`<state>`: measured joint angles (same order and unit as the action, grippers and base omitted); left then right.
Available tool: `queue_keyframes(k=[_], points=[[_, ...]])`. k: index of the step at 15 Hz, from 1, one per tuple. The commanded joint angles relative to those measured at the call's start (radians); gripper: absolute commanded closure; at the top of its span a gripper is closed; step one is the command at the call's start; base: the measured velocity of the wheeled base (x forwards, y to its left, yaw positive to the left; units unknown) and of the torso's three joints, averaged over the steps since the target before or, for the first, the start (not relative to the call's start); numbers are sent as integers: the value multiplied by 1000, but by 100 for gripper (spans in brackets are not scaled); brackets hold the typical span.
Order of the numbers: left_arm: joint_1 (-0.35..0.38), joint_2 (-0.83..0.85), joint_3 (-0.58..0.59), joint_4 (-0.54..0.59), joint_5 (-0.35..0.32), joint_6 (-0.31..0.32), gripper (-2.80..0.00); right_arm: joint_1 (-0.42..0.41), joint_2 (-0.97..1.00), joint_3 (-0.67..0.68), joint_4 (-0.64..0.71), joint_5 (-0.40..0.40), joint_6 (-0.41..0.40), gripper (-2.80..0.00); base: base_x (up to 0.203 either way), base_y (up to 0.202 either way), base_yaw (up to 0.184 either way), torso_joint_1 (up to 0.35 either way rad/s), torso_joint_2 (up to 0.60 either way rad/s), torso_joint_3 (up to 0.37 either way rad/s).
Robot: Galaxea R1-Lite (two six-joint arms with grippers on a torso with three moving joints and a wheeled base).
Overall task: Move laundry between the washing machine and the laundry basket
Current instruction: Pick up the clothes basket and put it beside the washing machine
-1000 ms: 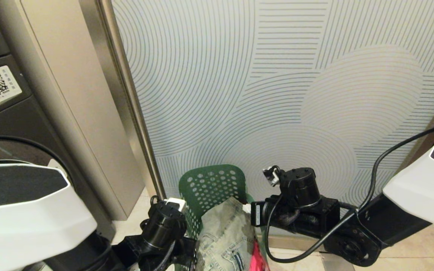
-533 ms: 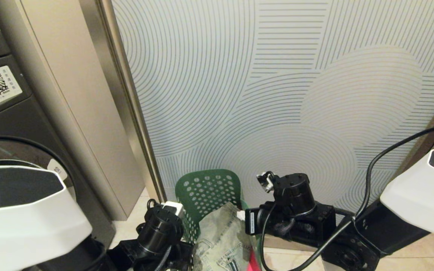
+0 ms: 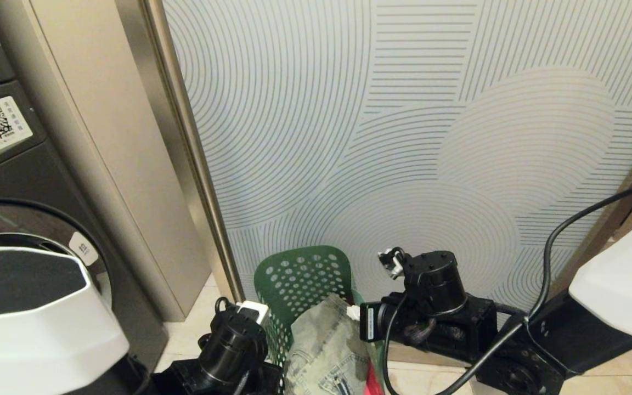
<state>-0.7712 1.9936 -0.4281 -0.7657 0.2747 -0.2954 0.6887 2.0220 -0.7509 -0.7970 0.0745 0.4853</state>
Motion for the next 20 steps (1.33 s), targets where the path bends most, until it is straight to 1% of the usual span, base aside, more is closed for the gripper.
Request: queue_keyframes(k=[1,3,6,10,13,15,20], points=[[-6,-4,-1,-4,3,-2,0,1,-13,4,-5,1,2,0,0,0,0,0,0,0],[-6,-5,0,-4,3,-2,0,2,-1,-3,-5,-1,-5,0,0,0,0,0,0,0],[-6,-2,-4,-4,3,-2,0,0,1,10,-8,-27,-11,0,0,0,0,0,0,0],[-5,-2,-1,-4,1,-4,0,0,1,16,-7,-27,-62,0,0,0,0,0,0,0],[-5,4,-8,-4,1,-4,0,4,4,12,-7,-27,-68,0,0,0,0,0,0,0],[-5,4,-9,-4,0,-4,0,9,4,15,-8,-27,-101,0,0,0,0,0,0,0],[-7,16,-17,-26,0,-4,0,9,4,16,-8,-28,-106,0,0,0,0,0,0,0]])
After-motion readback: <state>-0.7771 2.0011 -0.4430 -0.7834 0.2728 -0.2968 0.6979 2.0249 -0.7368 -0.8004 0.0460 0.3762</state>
